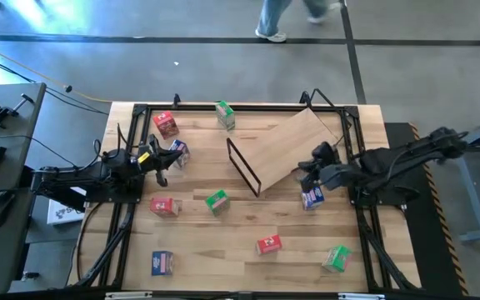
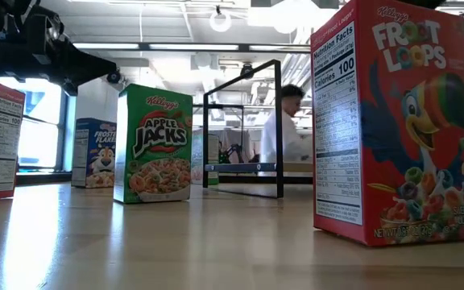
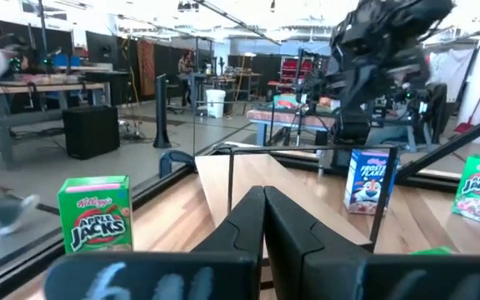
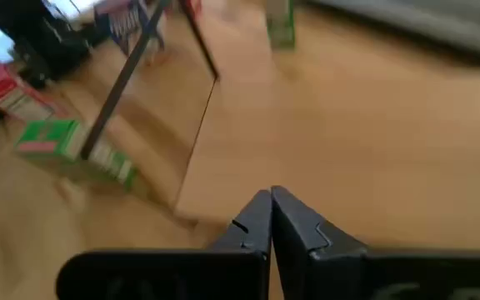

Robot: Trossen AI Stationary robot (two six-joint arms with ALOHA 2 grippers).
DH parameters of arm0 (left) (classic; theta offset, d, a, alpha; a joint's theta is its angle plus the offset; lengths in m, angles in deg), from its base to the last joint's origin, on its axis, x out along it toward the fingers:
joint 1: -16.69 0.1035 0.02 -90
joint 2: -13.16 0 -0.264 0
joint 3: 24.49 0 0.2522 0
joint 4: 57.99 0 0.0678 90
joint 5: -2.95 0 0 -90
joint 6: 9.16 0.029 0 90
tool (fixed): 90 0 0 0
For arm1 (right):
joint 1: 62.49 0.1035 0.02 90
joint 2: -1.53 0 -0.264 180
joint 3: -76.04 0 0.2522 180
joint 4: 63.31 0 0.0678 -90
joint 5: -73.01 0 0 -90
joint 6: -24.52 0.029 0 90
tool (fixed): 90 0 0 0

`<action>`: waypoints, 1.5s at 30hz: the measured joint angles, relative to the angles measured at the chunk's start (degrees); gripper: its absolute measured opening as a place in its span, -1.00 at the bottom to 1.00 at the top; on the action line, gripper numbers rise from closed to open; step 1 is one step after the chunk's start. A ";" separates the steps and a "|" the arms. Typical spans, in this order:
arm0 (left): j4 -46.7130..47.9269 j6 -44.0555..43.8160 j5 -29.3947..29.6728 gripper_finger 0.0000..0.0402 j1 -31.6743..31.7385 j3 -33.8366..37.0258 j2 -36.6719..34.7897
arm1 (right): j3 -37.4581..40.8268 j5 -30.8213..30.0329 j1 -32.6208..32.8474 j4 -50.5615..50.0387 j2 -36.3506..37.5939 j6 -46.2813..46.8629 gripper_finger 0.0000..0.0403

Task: Stack cereal on shelf
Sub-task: Put the bottom green cereal box on the shelf

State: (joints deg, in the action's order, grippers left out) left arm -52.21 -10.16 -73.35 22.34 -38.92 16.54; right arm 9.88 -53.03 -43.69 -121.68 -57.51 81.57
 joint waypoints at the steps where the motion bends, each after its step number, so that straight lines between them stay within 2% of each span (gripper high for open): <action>1: 0.11 0.13 0.01 -0.99 0.00 0.00 0.00 | -3.08 1.11 1.07 -3.19 -2.37 3.79 -1.00; 8: 0.58 -0.77 -0.01 -0.99 0.00 0.00 0.00 | -22.34 10.83 11.01 -25.85 -18.66 34.08 -1.00; 12: 1.47 -1.82 -0.01 -0.99 0.00 0.00 0.00 | -30.51 19.71 16.79 -38.49 -26.70 52.93 -1.00; 15: 2.86 -1.92 -0.01 -0.99 0.00 0.00 0.00 | -34.74 27.80 20.53 -42.60 -31.31 64.10 -1.00; 17: 3.69 -1.95 -0.01 -0.99 0.00 0.00 0.00 | -36.68 33.79 22.43 -42.37 -33.55 69.31 -1.00; 20: 3.82 -2.31 -0.01 -0.99 0.00 0.00 0.00 | -38.72 43.96 23.85 -42.21 -36.66 71.98 -0.93; 26: 3.82 -2.86 -0.01 -0.99 0.00 0.00 0.00 | -38.34 57.38 23.82 -42.41 -39.24 75.06 -0.54; 30: 3.80 -2.88 -0.01 -0.99 0.00 0.00 0.00 | -38.30 59.58 24.07 -41.58 -39.23 77.96 -0.25; 35: 3.82 -4.12 -0.01 -0.99 0.00 0.00 0.00 | -36.81 57.36 24.65 -37.51 -39.13 80.24 -0.01; 42: 3.82 -4.41 -0.01 -0.99 0.00 0.00 0.00 | -36.31 58.01 26.77 -35.30 -39.15 81.92 0.07; 45: 3.82 -4.42 -0.01 -0.99 0.00 0.00 0.00 | -36.31 56.32 27.21 -36.35 -39.15 79.95 0.07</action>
State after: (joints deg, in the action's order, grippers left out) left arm -48.39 -14.57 -73.36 22.34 -38.92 16.54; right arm -26.43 3.29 -16.47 -158.03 -96.66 161.52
